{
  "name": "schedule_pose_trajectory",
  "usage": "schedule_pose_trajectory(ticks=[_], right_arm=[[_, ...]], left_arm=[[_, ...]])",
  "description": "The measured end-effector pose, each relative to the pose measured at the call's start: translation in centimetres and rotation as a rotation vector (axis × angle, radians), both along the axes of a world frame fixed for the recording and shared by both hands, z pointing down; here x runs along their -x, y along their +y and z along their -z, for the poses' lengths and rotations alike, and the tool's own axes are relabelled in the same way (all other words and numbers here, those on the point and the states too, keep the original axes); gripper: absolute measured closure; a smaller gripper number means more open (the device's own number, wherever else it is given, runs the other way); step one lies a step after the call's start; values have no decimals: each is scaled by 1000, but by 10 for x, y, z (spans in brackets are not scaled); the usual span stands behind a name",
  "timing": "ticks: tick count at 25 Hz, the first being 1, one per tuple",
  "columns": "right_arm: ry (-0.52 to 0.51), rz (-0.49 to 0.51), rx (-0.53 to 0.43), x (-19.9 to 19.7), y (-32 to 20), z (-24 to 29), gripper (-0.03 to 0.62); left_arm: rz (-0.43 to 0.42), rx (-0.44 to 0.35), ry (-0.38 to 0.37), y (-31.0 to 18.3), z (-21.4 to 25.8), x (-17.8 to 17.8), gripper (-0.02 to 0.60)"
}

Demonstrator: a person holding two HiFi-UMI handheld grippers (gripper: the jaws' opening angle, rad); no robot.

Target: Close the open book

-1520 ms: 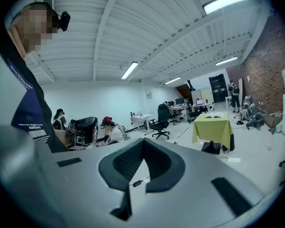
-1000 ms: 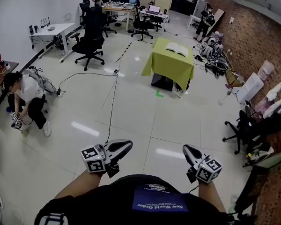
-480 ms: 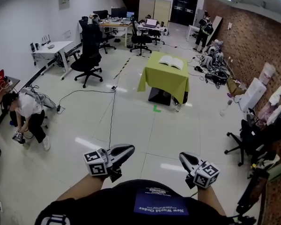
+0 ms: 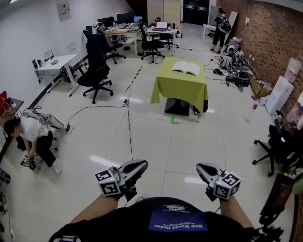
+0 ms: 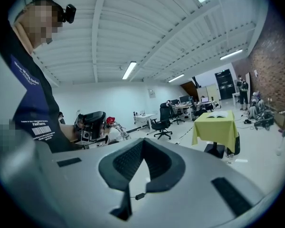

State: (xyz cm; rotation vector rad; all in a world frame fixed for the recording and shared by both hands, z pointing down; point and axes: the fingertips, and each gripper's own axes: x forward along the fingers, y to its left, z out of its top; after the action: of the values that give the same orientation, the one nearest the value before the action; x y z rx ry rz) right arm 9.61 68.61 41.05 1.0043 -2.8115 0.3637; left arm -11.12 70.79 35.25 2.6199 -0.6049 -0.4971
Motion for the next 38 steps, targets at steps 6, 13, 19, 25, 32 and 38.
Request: schedule_pose_trajectory(ticks=[6,13,19,25,32,38], right_arm=[[25,-38,-56,50,-56,21,609],[-22,-107,-36,97,-109,35,609],[16,-116,2,109,-151,26,609],[-19,-69,7,101,-205,13,609],[-15,41,-17,47,-288,25,609],[7,111,-67,-6,-341,34,609]], left_arm=[[-49,-32,40,-65,6,48,575],[-110,-53,23,-134,14,101,575],[-118,-33,54,-178,3,113,575],[-86,24,36,-222,-14,101,575],[14,-16,30,-284,19,45,575],[52,-15,26,-327,27,-23,575]])
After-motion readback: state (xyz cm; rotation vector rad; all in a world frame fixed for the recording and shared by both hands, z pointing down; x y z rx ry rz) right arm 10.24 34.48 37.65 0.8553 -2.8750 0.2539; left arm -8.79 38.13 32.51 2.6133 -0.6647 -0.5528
